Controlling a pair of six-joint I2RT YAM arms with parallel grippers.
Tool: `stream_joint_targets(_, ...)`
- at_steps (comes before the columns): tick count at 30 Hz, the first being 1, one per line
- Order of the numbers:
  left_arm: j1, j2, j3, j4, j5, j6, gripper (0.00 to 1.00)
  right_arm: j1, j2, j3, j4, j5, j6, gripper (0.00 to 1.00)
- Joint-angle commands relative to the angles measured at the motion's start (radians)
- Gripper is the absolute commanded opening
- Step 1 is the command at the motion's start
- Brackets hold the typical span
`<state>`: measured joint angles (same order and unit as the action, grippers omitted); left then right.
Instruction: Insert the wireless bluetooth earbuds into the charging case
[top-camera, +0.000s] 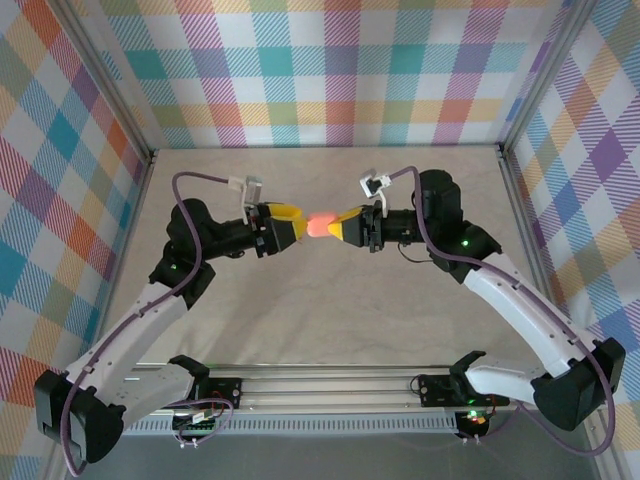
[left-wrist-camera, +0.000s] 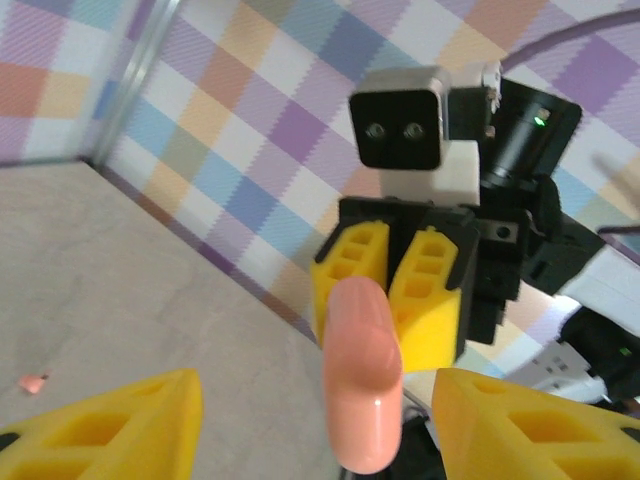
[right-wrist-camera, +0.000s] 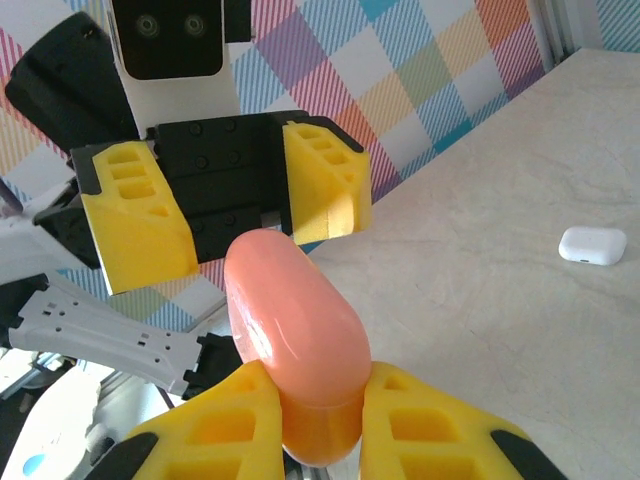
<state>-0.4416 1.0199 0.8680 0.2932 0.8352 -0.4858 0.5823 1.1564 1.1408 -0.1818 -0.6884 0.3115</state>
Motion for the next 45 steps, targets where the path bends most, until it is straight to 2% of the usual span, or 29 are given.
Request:
stream_joint_targets(1,-0.003,0.013,0.032,-0.024,0.113,-0.008,0.6,-0.004,-0.023,-0.001,-0.018,0.008,-0.065,0.01)
stream_joint_targets(7,-0.059,0.038,0.032,-0.032,0.121,0.017,0.64,-0.004,-0.017,-0.003,-0.011,0.011,-0.058,0.01)
stream_joint_targets(14,-0.087,0.074,0.059,-0.028,0.109,0.028,0.56,-0.004,-0.017,-0.009,-0.016,0.013,-0.06,0.01)
stream_joint_targets(23,-0.101,0.103,0.06,0.012,0.092,0.021,0.21,-0.004,-0.005,-0.018,0.002,-0.003,-0.056,0.01)
stream_joint_targets(26,-0.101,0.093,0.056,0.006,0.072,0.036,0.16,-0.004,-0.001,-0.018,0.002,-0.004,-0.058,0.03)
stream_joint_targets(28,-0.101,0.076,0.05,-0.017,0.053,0.071,0.12,-0.003,-0.002,-0.016,-0.007,0.004,-0.057,0.13)
stream_joint_targets(30,-0.101,0.044,0.04,-0.073,0.018,0.141,0.08,-0.004,-0.01,-0.009,-0.028,0.02,-0.054,0.32)
stream_joint_targets(33,-0.101,-0.008,0.021,-0.176,-0.049,0.267,0.0,-0.006,-0.03,0.023,-0.11,0.03,-0.084,0.53)
stream_joint_targets(35,-0.101,-0.038,-0.001,-0.22,-0.098,0.336,0.0,-0.007,-0.044,0.044,-0.16,0.031,-0.112,0.6)
stream_joint_targets(37,-0.101,-0.057,-0.037,-0.207,-0.084,0.395,0.0,-0.007,-0.049,0.058,-0.198,0.015,-0.149,0.68)
stream_joint_targets(40,-0.103,-0.075,-0.084,-0.172,-0.028,0.463,0.0,-0.006,-0.024,0.09,-0.273,-0.028,-0.206,0.73)
stream_joint_targets(45,-0.103,-0.074,-0.085,-0.212,0.006,0.513,0.0,0.002,0.032,0.115,-0.295,-0.126,-0.231,0.72)
